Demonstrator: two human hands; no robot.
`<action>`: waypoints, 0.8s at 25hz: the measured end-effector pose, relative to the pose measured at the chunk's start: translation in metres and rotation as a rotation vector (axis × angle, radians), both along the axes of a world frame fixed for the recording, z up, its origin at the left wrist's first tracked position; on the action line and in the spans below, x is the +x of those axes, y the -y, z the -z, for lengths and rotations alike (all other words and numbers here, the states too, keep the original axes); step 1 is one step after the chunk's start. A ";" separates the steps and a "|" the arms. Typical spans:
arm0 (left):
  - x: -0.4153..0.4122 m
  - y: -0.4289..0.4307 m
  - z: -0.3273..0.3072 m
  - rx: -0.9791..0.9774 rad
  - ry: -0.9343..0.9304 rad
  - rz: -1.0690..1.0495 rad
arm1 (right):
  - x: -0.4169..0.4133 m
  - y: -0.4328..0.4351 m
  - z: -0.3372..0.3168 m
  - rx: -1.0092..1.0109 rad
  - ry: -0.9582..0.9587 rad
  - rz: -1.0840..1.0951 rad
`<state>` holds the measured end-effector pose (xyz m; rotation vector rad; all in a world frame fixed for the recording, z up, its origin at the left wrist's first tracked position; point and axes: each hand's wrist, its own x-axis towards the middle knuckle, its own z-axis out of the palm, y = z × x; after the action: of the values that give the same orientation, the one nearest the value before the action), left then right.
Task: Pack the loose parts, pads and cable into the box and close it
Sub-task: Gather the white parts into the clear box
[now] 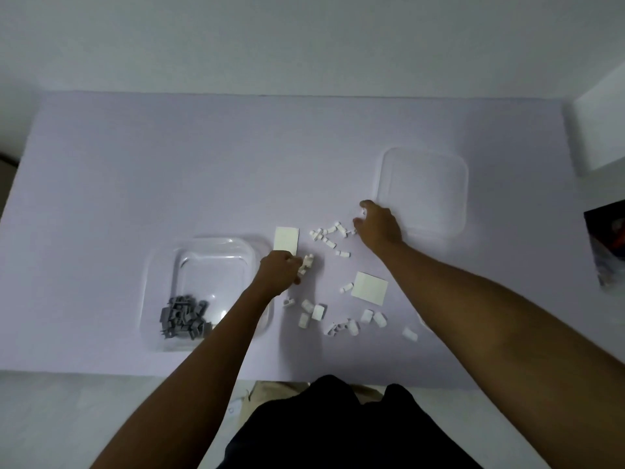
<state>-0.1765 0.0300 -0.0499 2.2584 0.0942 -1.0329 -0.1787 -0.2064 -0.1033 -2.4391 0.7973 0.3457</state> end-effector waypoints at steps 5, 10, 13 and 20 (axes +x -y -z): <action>-0.002 -0.003 0.000 -0.008 -0.039 -0.030 | -0.018 0.002 0.005 0.039 0.036 0.024; -0.008 -0.002 0.003 -0.034 -0.002 -0.105 | -0.050 0.004 0.014 0.078 0.094 0.068; -0.008 -0.004 0.005 -0.083 -0.098 -0.163 | -0.067 0.008 0.020 0.098 0.069 0.110; -0.019 -0.019 0.019 0.096 0.196 0.497 | -0.083 0.003 0.011 0.610 0.207 0.578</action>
<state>-0.1957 0.0493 -0.0693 2.5222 -0.5355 -1.0566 -0.2621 -0.2096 -0.1146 -1.5697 1.0689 0.0860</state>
